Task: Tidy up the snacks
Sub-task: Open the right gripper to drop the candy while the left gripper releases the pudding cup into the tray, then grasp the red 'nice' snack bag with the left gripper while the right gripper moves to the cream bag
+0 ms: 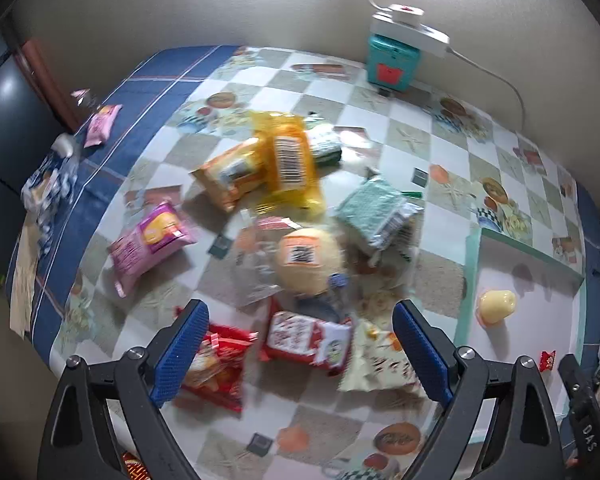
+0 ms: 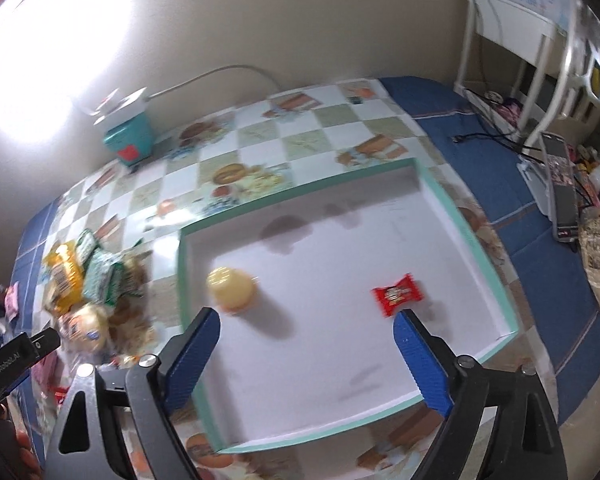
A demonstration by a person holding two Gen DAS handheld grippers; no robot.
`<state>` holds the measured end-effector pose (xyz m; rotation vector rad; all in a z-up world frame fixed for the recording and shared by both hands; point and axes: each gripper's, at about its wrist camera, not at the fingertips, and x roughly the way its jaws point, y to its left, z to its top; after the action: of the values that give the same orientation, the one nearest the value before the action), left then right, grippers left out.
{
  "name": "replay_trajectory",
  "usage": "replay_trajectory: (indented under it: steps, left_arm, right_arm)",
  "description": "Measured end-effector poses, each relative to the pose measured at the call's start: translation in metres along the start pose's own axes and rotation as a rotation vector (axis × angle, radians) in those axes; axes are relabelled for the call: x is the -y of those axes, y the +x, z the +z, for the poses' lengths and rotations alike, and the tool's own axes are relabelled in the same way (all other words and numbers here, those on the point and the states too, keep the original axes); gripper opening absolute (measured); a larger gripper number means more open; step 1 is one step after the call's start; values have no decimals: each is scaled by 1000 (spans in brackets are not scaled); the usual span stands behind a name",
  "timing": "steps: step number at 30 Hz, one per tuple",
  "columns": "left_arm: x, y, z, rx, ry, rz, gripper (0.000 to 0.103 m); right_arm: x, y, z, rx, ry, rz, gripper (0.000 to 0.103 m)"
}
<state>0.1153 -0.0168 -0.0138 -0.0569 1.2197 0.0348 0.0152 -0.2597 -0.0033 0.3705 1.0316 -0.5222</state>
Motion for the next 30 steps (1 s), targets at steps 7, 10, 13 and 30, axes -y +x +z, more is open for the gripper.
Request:
replay_trajectory:
  steps: [7, 10, 13, 30]
  left_arm:
    - [-47, -10, -13, 12, -73, 8, 94]
    - [-66, -12, -16, 20, -115, 2, 94]
    - [-88, -15, -18, 28, -164, 9, 94]
    - [-117, 39, -32, -150, -233, -75, 94]
  right_arm:
    - [-50, -9, -22, 12, -94, 61, 100]
    - [-68, -11, -32, 10, -133, 89, 100]
    - [-86, -10, -42, -6, -167, 110, 100]
    - [-127, 32, -72, -190, -233, 173, 100]
